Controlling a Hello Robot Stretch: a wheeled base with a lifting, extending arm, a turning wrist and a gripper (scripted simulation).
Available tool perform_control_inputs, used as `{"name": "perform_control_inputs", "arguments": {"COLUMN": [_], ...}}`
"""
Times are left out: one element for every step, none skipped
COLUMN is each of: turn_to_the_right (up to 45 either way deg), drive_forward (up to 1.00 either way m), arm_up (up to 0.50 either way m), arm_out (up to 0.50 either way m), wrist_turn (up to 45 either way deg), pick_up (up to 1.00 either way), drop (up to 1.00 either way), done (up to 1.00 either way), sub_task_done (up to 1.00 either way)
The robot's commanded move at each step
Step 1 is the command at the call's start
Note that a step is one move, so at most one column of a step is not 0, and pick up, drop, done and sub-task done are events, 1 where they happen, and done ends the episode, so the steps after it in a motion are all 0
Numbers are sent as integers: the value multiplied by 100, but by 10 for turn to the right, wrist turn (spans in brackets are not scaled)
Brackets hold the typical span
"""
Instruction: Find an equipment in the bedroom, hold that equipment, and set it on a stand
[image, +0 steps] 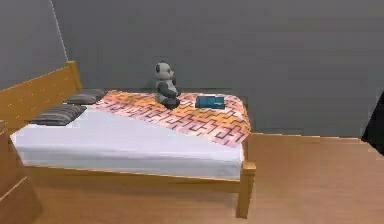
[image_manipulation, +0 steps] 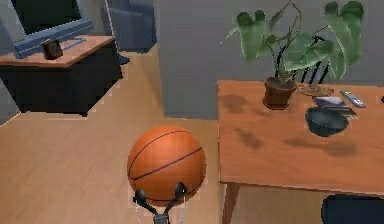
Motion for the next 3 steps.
{"name": "perform_control_inputs", "arguments": {"turn_to_the_right": [360,0,300], "drive_forward": [0,20,0], "arm_up": [0,0,0], "arm_out": [0,0,0], "wrist_turn": [0,0,0], "pick_up": [0,0,0], "drop": [0,0,0], "done": [0,0,0], "sub_task_done": [0,0,0]}}
